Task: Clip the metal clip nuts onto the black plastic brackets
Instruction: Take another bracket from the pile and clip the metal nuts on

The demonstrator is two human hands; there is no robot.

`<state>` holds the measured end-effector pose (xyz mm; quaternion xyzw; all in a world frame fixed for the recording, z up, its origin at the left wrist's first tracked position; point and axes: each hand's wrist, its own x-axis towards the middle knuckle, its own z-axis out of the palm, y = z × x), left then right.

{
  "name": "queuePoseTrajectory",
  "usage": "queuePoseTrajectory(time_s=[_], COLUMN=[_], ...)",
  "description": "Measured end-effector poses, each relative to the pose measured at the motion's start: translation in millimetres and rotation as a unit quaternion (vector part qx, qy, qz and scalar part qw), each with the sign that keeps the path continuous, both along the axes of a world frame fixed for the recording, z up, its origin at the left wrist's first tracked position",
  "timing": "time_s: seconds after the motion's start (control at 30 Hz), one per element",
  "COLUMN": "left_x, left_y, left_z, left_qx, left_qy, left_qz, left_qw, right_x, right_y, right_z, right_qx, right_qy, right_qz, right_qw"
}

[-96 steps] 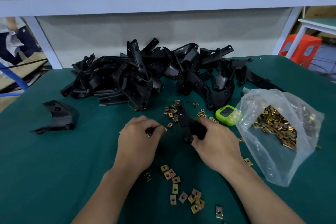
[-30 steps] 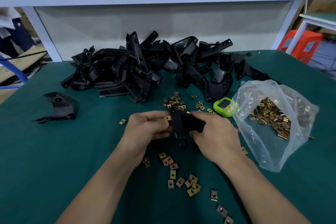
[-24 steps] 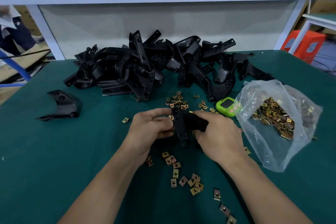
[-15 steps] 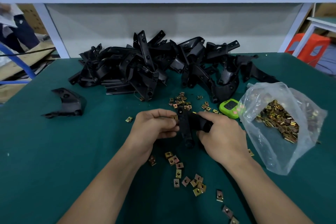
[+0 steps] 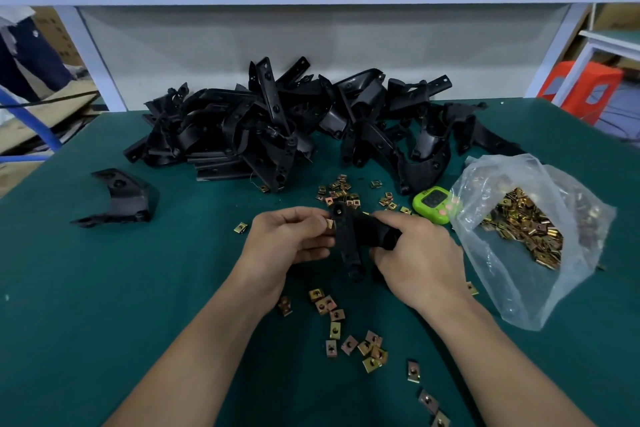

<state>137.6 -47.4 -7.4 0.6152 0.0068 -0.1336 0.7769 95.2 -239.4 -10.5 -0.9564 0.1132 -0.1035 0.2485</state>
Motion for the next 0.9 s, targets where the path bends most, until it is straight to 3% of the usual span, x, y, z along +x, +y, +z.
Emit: queuePoseTrajectory(time_s=[0.63,0.77,0.9], left_x=[-3.5,-0.9,3.9], left_y=[-1.4,0.3,6.2], left_z=[-0.9,0.1,-2.1], left_qx=[0.009,0.057,0.095], left_qy=[-0.042,-0.066,-0.066], left_qz=[-0.001,0.058,0.054], left_qw=[0.999,0.994,0.992], right_x=[0.5,-1.4,-1.7], right_y=[0.2,0.5,0.9], right_z=[0.4,0.7,0.5], right_qx=[-0.01,-0.004,-0.002], right_qy=[-0.005,-0.009,-0.013], right_qz=[0.0,0.002,0.002], right_qw=[1.0,1.0,1.0])
